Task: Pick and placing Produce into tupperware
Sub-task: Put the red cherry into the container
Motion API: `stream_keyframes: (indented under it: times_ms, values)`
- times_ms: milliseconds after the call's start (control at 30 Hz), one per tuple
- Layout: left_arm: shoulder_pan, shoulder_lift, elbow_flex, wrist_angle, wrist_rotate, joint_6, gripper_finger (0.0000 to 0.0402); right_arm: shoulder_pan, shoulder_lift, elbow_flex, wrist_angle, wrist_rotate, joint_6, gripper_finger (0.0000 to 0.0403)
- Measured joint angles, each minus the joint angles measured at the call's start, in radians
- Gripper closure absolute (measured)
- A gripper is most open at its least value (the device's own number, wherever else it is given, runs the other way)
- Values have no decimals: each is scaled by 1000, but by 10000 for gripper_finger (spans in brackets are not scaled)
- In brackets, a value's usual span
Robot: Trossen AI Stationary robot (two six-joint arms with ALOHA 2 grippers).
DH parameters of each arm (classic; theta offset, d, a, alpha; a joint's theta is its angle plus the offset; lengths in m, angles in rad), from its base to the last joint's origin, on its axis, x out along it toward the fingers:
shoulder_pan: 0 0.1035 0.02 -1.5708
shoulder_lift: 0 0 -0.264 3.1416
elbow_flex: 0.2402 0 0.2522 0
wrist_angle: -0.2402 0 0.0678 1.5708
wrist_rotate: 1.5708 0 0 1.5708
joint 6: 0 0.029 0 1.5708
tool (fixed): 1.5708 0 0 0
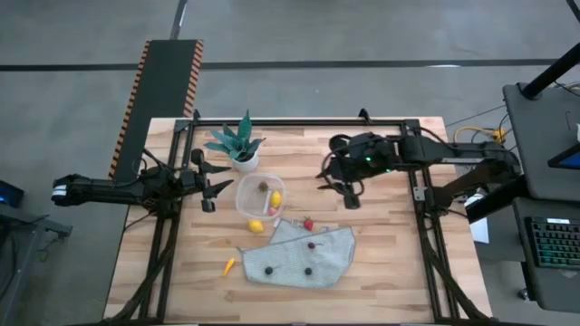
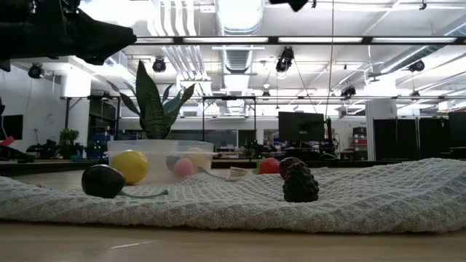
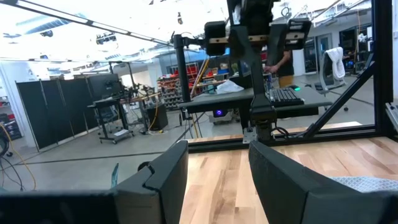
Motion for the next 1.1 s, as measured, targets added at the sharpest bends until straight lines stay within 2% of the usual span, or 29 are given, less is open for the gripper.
stream_keyframes:
  times_ms: [200,500,800,1100]
  values:
    - [0,0,0,1,0,0,245,57,-39,-1,-119,1,43,275]
    - [0,0,0,2,0,0,245,140,-38,-88,-112,1,43,275]
    - [0,0,0,4,0,0,245,158,-4,-244,52,0,110,275]
    - [0,6,0,4,0,0,245,180,17,-427,340,-1,166,275]
